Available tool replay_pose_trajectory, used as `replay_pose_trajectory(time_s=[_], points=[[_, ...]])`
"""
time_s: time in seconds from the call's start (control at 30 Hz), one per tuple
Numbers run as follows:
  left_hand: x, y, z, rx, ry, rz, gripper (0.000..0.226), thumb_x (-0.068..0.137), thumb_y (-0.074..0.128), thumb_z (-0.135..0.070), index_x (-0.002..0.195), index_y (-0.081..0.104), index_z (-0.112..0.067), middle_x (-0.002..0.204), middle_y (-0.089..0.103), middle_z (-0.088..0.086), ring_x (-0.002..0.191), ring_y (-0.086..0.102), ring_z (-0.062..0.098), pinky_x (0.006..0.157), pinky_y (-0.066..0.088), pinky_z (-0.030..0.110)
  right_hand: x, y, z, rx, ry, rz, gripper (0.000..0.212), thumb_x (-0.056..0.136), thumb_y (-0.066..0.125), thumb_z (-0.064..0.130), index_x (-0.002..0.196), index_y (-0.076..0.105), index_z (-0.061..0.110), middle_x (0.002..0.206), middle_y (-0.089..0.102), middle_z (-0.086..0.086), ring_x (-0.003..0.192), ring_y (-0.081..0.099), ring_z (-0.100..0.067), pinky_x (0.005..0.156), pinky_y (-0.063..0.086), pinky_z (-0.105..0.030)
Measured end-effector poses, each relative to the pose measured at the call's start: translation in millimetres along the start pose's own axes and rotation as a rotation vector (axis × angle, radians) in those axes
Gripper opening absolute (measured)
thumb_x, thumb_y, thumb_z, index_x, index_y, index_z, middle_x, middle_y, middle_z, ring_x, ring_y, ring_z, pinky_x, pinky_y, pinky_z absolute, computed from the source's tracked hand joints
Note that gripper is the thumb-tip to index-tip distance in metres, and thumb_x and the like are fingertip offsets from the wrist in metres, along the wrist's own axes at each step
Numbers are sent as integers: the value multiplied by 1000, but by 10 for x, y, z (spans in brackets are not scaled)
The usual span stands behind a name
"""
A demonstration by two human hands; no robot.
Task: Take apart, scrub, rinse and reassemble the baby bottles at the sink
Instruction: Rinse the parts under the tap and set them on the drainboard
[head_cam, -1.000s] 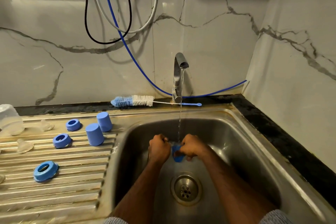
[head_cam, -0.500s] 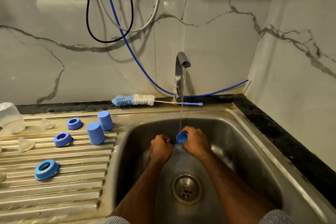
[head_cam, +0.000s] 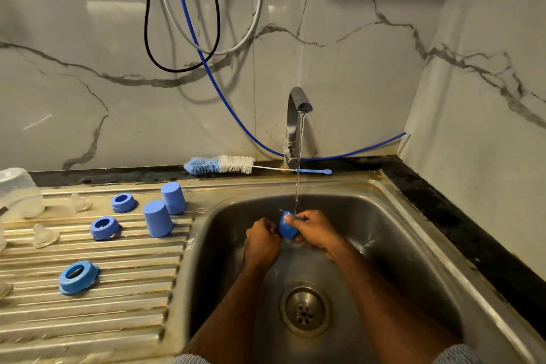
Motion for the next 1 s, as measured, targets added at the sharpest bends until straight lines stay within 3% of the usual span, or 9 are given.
replay_pose_trajectory(time_s=[0.13, 0.3, 0.5, 0.63, 0.77, 0.87, 0.93, 1.0], points=[[2, -1, 18, -5, -17, -9, 22, 92, 56, -2, 101, 68, -17, 104, 69, 5, 98, 64, 23, 90, 54, 37, 11, -51, -3, -373, -144, -56, 43, 75, 85, 38, 109, 63, 25, 105, 66, 5, 95, 63, -12, 79, 52, -26], [5, -14, 10, -5, -5, -19, 23, 90, 55, -2, 102, 68, -17, 105, 69, 5, 98, 63, 23, 89, 54, 37, -30, -23, 107, -292, -284, -151, 56, 74, 87, 25, 120, 56, 28, 121, 55, 6, 110, 56, -13, 94, 52, -34], [14, -20, -1, -70, 34, -28, 28, 92, 53, 3, 106, 67, -16, 105, 67, 4, 97, 63, 20, 91, 56, 41, -19, -35, 121, -245, -285, -131, 56, 78, 80, 7, 120, 51, 30, 121, 61, 5, 111, 60, -15, 92, 55, -36], [-1, -64, -61, -136, 57, -61, 35, 90, 48, 9, 107, 69, -14, 98, 67, 2, 93, 63, 18, 91, 55, 40, -3, 4, 98, -213, -263, -69, 55, 81, 78, 6, 125, 52, 27, 123, 60, 4, 114, 58, -16, 95, 52, -34], [31, -171, -202, -389, 90, -123, 42, 90, 46, 9, 106, 70, -21, 99, 70, -2, 98, 66, 20, 92, 56, 40, 15, 48, 65, -92, -160, 46, 54, 86, 74, 11, 133, 51, 23, 126, 59, 2, 114, 57, -17, 96, 49, -34], [142, -279, -438, -559, 119, -111, 41, 95, 44, 9, 117, 69, -16, 113, 69, 2, 105, 65, 16, 91, 57, 33, -1, 32, 81, 74, -108, 80, 40, 91, 70, 14, 122, 49, 24, 119, 61, -5, 102, 60, -20, 78, 51, -33], [246, -314, -678, -525, 178, -8, 45, 99, 42, 8, 132, 62, -15, 131, 64, 4, 118, 61, 16, 93, 51, 21, -4, 18, 83, 165, -89, 100, 34, 92, 69, 15, 115, 47, 27, 118, 61, -4, 101, 61, -20, 71, 50, -30], [344, -299, -886, -409, 235, 116, 55, 101, 38, 8, 147, 48, -18, 149, 51, 0, 136, 48, 14, 105, 43, 24, 3, 15, 61, 223, -83, 115, 31, 92, 69, 12, 108, 47, 29, 118, 61, -3, 101, 60, -20, 69, 48, -28]])
Point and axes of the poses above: each hand's wrist, its own x-axis towards the middle knuckle, its own y-axis out of the palm, z = x × y, the point moved 6 cm from there along x, towards the middle knuckle
